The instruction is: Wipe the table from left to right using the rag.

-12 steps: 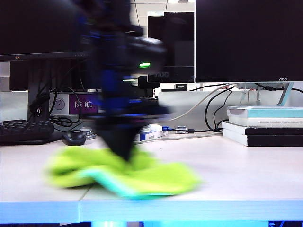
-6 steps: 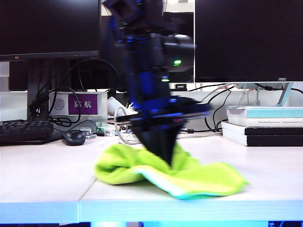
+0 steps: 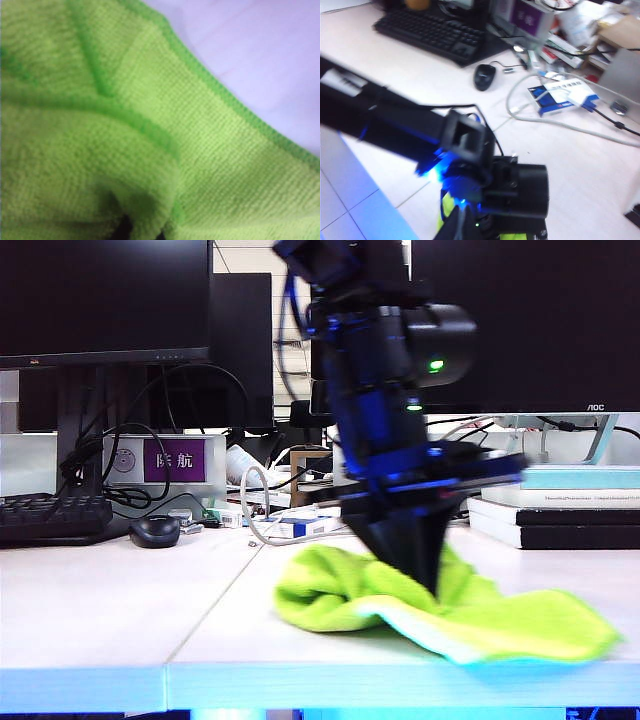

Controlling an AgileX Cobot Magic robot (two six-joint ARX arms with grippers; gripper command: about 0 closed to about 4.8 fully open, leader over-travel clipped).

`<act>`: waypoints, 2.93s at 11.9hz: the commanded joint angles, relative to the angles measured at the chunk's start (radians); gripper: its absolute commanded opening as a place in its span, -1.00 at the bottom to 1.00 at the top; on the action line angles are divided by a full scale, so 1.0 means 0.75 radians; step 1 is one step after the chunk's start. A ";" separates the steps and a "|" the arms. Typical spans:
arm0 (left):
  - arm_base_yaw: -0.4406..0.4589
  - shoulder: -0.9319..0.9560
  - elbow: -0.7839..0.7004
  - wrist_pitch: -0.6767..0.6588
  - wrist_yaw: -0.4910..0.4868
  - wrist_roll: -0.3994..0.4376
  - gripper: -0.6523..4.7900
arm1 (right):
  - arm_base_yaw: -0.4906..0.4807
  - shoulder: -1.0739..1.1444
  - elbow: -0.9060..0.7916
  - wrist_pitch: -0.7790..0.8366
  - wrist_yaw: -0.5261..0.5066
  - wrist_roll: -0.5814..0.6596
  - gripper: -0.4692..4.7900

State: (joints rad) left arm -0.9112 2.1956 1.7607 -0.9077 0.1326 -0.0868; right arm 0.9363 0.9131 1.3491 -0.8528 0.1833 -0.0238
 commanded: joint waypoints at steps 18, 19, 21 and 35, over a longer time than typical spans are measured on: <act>-0.215 0.430 0.560 0.177 0.149 -0.117 -0.78 | -0.008 -0.006 0.004 0.016 0.002 -0.003 -0.83; -0.215 0.430 0.560 0.194 0.155 -0.120 -0.78 | -0.008 -0.006 0.004 0.016 0.002 -0.003 -0.83; -0.225 0.435 0.560 0.223 0.155 -0.121 -0.78 | -0.008 -0.006 0.004 0.016 0.002 -0.003 -0.83; -0.265 0.502 0.564 0.604 0.194 -0.291 -0.78 | -0.008 -0.006 0.004 0.016 0.002 -0.003 -0.83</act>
State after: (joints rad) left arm -1.1019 2.5561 2.1853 -0.4435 0.2749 -0.2974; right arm 0.9306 0.9096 1.3491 -0.8543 0.1837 -0.0238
